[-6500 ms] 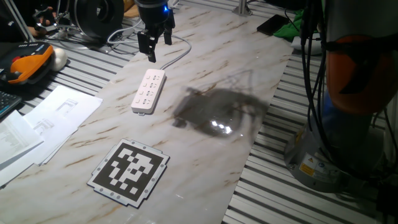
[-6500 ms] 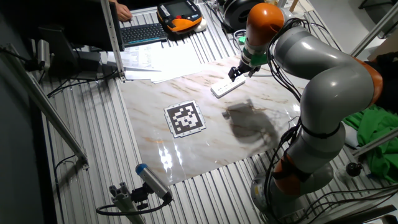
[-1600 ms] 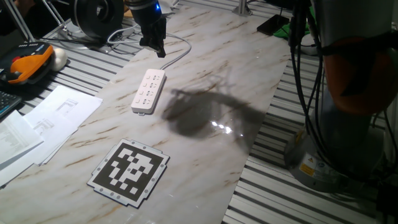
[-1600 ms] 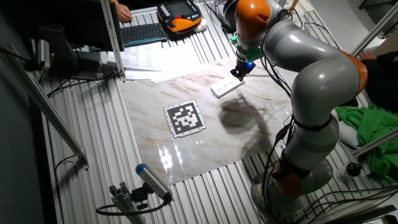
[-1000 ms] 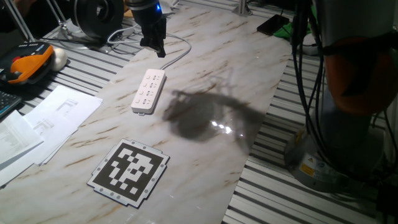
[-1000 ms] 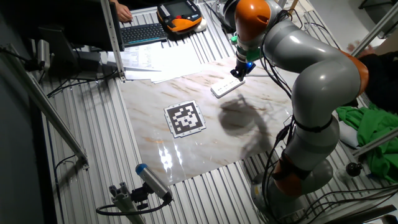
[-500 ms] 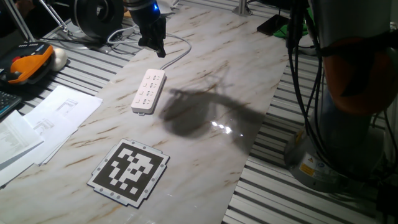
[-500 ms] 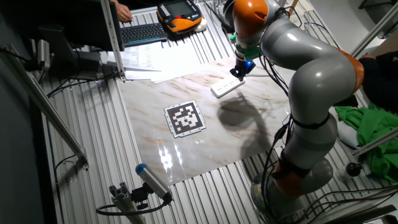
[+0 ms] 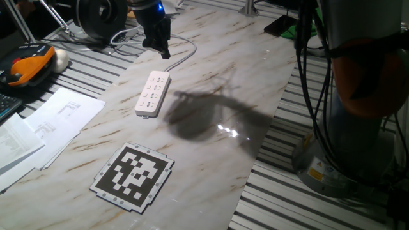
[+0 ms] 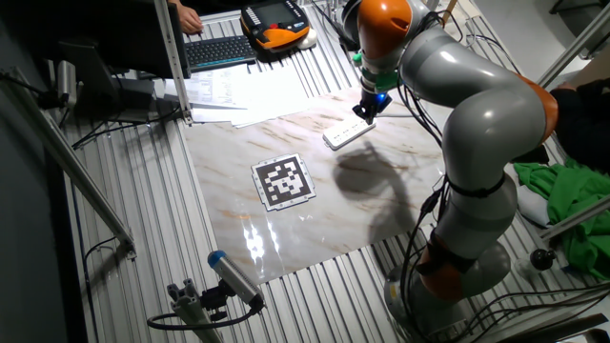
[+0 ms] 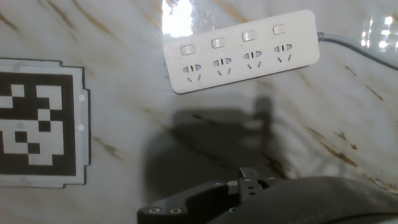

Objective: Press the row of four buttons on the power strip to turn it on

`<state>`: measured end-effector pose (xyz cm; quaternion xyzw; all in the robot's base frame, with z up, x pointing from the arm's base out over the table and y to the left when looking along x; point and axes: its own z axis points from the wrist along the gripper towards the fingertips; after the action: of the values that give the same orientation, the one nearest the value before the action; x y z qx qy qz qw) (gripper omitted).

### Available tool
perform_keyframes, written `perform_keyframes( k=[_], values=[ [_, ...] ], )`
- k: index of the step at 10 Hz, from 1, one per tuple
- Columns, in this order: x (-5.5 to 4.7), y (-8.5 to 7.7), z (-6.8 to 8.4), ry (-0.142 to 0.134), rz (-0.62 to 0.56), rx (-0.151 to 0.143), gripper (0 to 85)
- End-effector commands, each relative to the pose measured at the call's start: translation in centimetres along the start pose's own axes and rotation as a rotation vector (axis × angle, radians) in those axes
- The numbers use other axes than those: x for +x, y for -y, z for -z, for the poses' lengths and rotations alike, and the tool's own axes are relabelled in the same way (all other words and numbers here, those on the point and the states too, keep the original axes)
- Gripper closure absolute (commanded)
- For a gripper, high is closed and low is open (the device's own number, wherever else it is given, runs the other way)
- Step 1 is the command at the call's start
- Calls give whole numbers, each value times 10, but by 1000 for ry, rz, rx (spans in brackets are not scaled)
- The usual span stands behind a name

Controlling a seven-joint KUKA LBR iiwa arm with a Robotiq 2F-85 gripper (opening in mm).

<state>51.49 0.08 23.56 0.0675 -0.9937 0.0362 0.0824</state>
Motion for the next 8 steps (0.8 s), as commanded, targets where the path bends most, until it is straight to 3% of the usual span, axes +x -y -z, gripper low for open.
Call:
perform_keyframes(
  k=[1,3,4,6,8],
  values=[
    [0,0,0,2,6,-2,850],
    [0,0,0,4,24,17,850],
    [0,0,0,1,10,-12,850],
    [0,0,0,1,13,7,850],
    [0,0,0,-2,27,6,850]
  ],
)
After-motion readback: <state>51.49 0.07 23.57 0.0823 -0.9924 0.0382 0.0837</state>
